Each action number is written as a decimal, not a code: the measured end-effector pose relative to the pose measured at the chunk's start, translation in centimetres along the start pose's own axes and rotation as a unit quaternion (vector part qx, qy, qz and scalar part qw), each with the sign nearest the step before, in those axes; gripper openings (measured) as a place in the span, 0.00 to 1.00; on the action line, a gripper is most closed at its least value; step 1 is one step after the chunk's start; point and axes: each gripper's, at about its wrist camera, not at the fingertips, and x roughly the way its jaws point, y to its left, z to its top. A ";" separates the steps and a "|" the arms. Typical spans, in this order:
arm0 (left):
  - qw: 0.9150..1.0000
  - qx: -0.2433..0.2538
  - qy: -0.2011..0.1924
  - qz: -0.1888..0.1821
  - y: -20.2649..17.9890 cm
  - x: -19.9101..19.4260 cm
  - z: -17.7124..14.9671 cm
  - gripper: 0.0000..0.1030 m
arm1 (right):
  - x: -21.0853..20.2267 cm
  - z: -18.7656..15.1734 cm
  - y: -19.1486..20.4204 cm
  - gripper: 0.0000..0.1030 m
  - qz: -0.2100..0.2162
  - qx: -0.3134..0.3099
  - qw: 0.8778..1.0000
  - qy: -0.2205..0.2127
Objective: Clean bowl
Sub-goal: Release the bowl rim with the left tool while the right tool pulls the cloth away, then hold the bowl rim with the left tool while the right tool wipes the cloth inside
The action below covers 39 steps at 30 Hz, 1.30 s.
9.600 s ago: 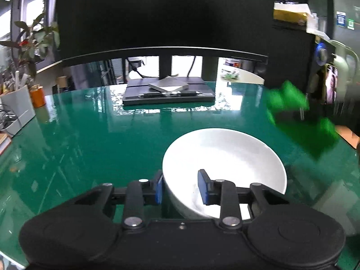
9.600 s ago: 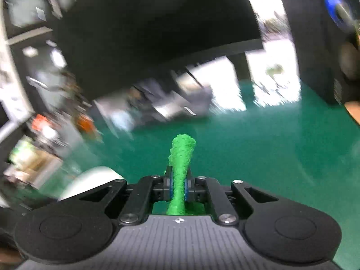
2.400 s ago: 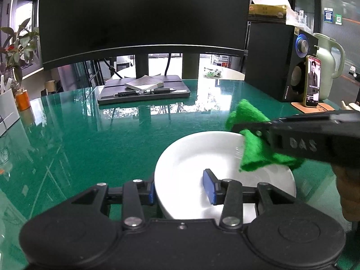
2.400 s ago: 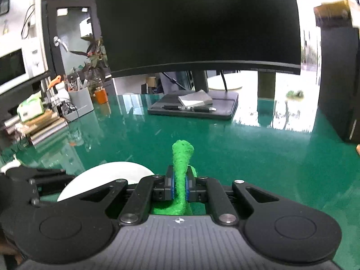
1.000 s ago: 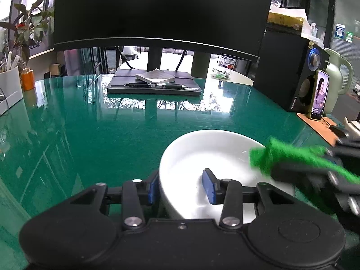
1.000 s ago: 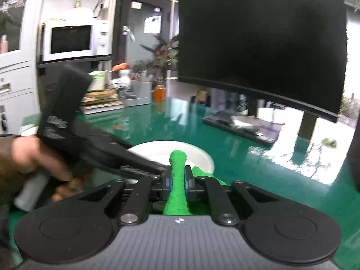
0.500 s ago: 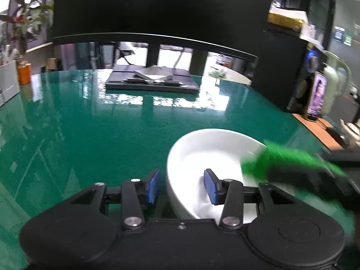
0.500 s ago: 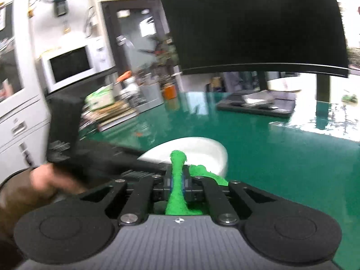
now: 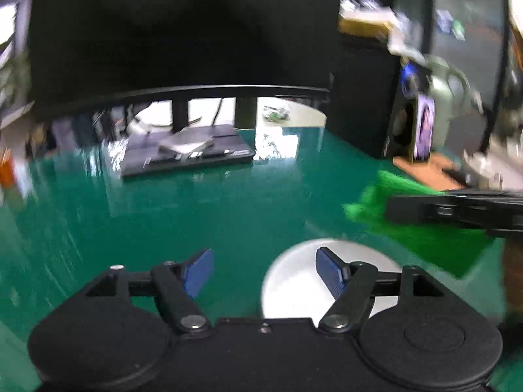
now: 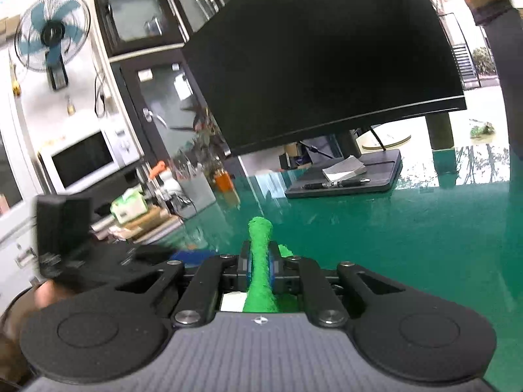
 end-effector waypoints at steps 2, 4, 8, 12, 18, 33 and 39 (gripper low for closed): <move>0.999 0.026 0.024 -0.030 -0.2 1.2 0.6 0.52 | -0.9 -0.3 0.0 0.09 -0.001 -0.002 1.000 -0.005; 0.996 0.059 0.051 -0.038 -1.0 2.4 0.5 0.30 | -1.2 -0.4 0.0 0.10 0.001 0.000 1.000 -0.006; 0.997 0.041 0.054 -0.046 -0.3 2.3 0.2 0.17 | -0.8 -0.8 0.4 0.09 0.004 -0.010 1.000 0.004; 0.998 -0.012 0.050 -0.039 0.8 1.1 -1.2 0.14 | -0.1 -1.3 0.8 0.10 0.014 -0.023 0.999 0.023; 0.995 -0.055 0.054 -0.058 1.3 -0.5 -2.3 0.12 | 1.4 -2.3 2.0 0.10 0.072 -0.037 0.994 0.068; 0.995 -0.055 0.070 -0.037 0.6 0.1 -1.8 0.13 | 3.8 -0.2 -3.7 0.09 0.093 0.024 0.992 0.081; 0.995 -0.057 0.072 -0.029 0.4 0.2 -1.9 0.15 | 2.6 -2.0 -0.8 0.10 0.173 -0.010 0.977 0.126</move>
